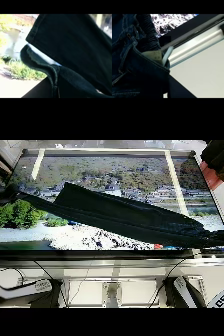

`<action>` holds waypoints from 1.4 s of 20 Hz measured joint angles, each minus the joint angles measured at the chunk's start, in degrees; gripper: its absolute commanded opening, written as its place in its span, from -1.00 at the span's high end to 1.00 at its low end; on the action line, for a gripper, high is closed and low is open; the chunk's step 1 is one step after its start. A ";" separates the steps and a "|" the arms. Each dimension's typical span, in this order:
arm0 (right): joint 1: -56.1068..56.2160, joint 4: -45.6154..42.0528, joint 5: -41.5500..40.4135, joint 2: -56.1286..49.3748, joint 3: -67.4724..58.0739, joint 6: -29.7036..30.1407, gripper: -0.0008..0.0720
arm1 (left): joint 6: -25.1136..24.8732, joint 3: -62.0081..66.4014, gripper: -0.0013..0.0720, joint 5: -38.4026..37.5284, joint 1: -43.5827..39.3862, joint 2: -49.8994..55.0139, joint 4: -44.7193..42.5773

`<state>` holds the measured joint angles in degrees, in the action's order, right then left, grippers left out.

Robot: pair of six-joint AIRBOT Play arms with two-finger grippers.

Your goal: Fold the clothes and pants, and hang the long-sleeved shirts on hangers.

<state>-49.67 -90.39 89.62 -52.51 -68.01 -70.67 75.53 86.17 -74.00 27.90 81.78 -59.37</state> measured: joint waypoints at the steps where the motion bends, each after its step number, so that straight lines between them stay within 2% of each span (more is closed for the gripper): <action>1: 0.00 -0.02 0.28 -0.68 -0.44 0.00 0.93 | 1.88 3.10 0.89 -0.81 -1.95 3.30 -2.80; 5: -0.02 0.15 2.78 -5.68 -1.33 -0.50 0.92 | 6.82 10.95 0.89 -5.33 -6.38 13.07 -9.38; 8: -0.02 0.28 3.21 -9.20 -1.51 -1.22 0.93 | 7.76 13.00 0.89 -8.72 -6.88 15.72 -12.26; 15: -0.02 1.29 -2.95 -12.81 -1.62 -4.15 0.93 | 8.61 14.49 0.89 -11.87 -6.97 17.09 -17.94; 19: 0.02 1.86 -8.04 -16.44 -1.62 -8.04 0.93 | 8.13 18.91 0.89 -9.77 -9.46 19.26 -18.97; 24: 0.07 3.04 -15.82 -21.86 -1.62 -14.86 0.92 | 11.28 30.60 0.89 -6.32 -13.46 27.78 -18.67; 28: 0.07 5.35 -24.22 -24.65 -1.62 -18.80 0.92 | 12.85 33.70 0.89 1.31 -14.88 34.18 -10.82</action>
<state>-49.60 -85.03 65.41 -77.17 -69.63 -89.47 88.38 119.87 -72.69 13.02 115.96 -70.19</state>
